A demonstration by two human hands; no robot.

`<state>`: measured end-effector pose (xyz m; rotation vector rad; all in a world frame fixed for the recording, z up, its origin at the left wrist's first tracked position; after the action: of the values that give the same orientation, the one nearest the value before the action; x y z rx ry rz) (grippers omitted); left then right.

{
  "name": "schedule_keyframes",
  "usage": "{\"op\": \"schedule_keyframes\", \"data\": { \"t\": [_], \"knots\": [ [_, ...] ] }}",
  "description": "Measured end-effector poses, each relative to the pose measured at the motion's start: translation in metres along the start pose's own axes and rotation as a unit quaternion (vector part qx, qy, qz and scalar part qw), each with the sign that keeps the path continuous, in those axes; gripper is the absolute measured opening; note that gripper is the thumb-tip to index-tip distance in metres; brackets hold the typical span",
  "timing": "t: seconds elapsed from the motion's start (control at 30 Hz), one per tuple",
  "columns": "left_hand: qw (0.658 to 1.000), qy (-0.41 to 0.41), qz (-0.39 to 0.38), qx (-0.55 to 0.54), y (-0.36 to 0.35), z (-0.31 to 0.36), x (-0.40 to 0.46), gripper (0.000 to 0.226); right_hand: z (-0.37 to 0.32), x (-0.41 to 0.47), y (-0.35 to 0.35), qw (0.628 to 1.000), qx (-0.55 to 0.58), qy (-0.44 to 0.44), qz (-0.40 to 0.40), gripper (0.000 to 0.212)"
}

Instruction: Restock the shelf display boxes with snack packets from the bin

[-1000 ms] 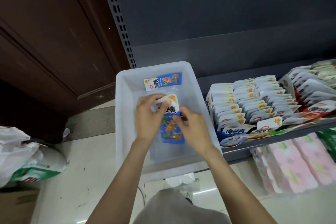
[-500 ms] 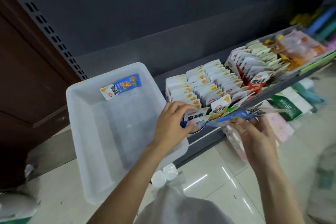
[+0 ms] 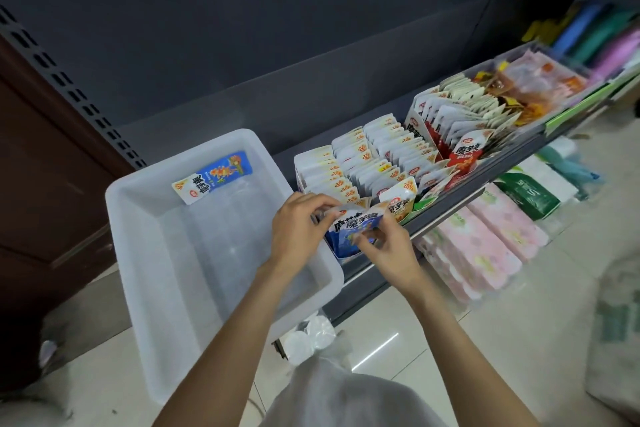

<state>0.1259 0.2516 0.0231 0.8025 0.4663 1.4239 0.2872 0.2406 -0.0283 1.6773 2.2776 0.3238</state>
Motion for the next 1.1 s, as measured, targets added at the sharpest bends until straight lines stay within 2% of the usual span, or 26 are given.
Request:
{"op": "schedule_keyframes", "data": {
  "t": [0.13, 0.27, 0.37, 0.47, 0.77, 0.9, 1.03, 1.1],
  "knots": [
    [1.000, 0.010, -0.002, -0.008, -0.001, -0.004, 0.000, 0.013, -0.001, -0.001, -0.003, 0.996, 0.087, 0.007, 0.008, 0.019],
    [1.000, 0.021, 0.000, -0.016, 0.000, -0.007, 0.000, 0.010, 0.017, -0.008, -0.003, 0.998, 0.048, -0.019, 0.038, 0.025],
    [1.000, 0.014, -0.014, -0.012, -0.002, -0.004, 0.002, 0.011, 0.013, -0.008, -0.004, 0.999, -0.032, -0.011, 0.006, 0.038],
    [1.000, 0.003, -0.022, -0.005, -0.002, -0.001, 0.003, 0.012, 0.002, -0.005, -0.006, 0.994, -0.104, 0.005, -0.011, 0.038],
    [1.000, 0.007, -0.020, -0.007, -0.001, -0.001, 0.005, 0.010, 0.021, 0.003, -0.021, 0.987, -0.155, -0.035, -0.039, 0.039],
    [1.000, 0.014, -0.018, -0.014, 0.001, -0.001, 0.004, 0.013, 0.020, -0.001, -0.020, 0.986, -0.158, -0.041, -0.021, 0.036],
    [0.999, 0.005, -0.033, -0.006, -0.003, 0.000, 0.003, 0.017, -0.016, -0.020, 0.011, 0.977, -0.179, 0.058, 0.098, 0.030],
    [0.999, -0.001, -0.032, -0.017, -0.003, 0.000, 0.000, 0.015, -0.038, -0.024, 0.019, 0.959, -0.226, 0.124, 0.115, 0.018]
  ]
}}
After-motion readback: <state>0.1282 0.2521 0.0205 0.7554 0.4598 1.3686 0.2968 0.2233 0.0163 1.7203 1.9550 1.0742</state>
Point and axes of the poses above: each hand's wrist, its own x-axis towards the middle knuckle, its own y-axis out of the back of the hand, z = x × y, the point moved 10 cm from there along x, towards the middle knuckle, and after that the axes turned 10 degrees about -z, right-handed, at the moved point
